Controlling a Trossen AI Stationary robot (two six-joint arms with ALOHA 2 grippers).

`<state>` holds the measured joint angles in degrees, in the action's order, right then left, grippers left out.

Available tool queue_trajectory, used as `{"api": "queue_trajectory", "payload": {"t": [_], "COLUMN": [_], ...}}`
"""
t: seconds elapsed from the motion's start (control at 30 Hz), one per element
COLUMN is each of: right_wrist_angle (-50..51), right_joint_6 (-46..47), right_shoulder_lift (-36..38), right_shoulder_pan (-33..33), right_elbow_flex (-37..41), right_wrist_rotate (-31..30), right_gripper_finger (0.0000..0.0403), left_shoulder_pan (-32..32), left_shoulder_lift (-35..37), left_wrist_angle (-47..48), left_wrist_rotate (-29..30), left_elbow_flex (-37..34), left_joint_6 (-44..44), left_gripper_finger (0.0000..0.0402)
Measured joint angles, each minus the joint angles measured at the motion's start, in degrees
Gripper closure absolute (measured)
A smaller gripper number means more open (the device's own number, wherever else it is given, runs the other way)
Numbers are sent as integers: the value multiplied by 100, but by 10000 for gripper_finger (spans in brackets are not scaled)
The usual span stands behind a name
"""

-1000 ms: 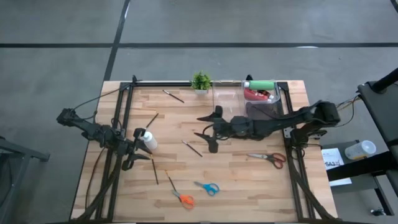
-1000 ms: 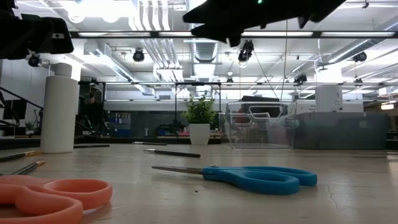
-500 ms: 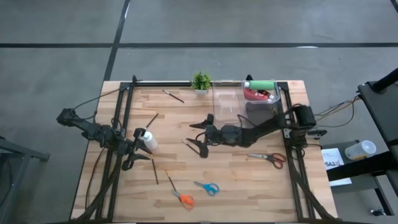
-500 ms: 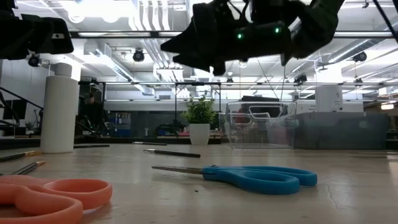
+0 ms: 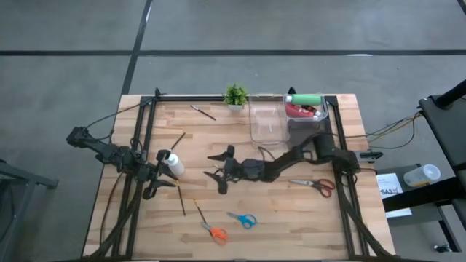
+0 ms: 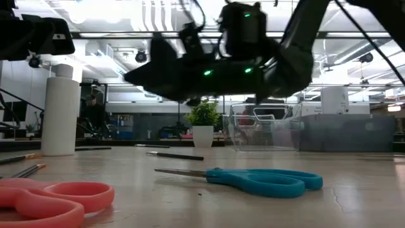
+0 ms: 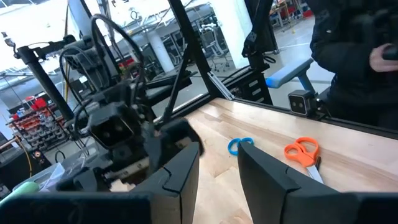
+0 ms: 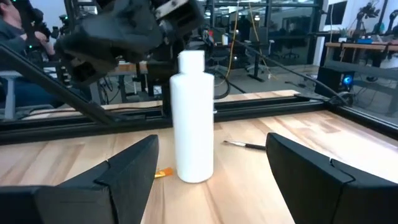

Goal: Pick & Place Paint Supplies
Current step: Put the white paint bottle into the right transparent bin

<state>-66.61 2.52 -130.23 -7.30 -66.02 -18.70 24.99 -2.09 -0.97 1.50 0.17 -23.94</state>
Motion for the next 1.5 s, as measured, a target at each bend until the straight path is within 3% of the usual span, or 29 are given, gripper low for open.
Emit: {"api": "queue_trajectory", "payload": {"t": [0.4,0.73,1.13,1.33,1.5], "right_wrist_angle": [131,1834,1981,2280,2615], "right_joint_6": [-506,-630,-546,-546,-551], "right_shoulder_lift": [-1129,-1137,-1139,-1139,-1139], "right_shoulder_pan": [-71,9,228,375,372], "right_elbow_flex": [-1509,-2509,-2713,-2993,-3223], "right_wrist_rotate": [-52,79,641,1352,1427], "right_gripper_finger": [108,108,108,108,108], "left_shoulder_pan": [0,0,0,0,0], "left_shoulder_lift": [-2,-1,-2,-2,-2], "left_wrist_angle": [-2,-2,-1,-2,-2], "left_wrist_rotate": [2,1,0,0,0], "left_elbow_flex": [0,0,1,1,0], "left_joint_6": [-1,-1,-1,-1,-1], "left_gripper_finger": [283,284,284,284,284]}}
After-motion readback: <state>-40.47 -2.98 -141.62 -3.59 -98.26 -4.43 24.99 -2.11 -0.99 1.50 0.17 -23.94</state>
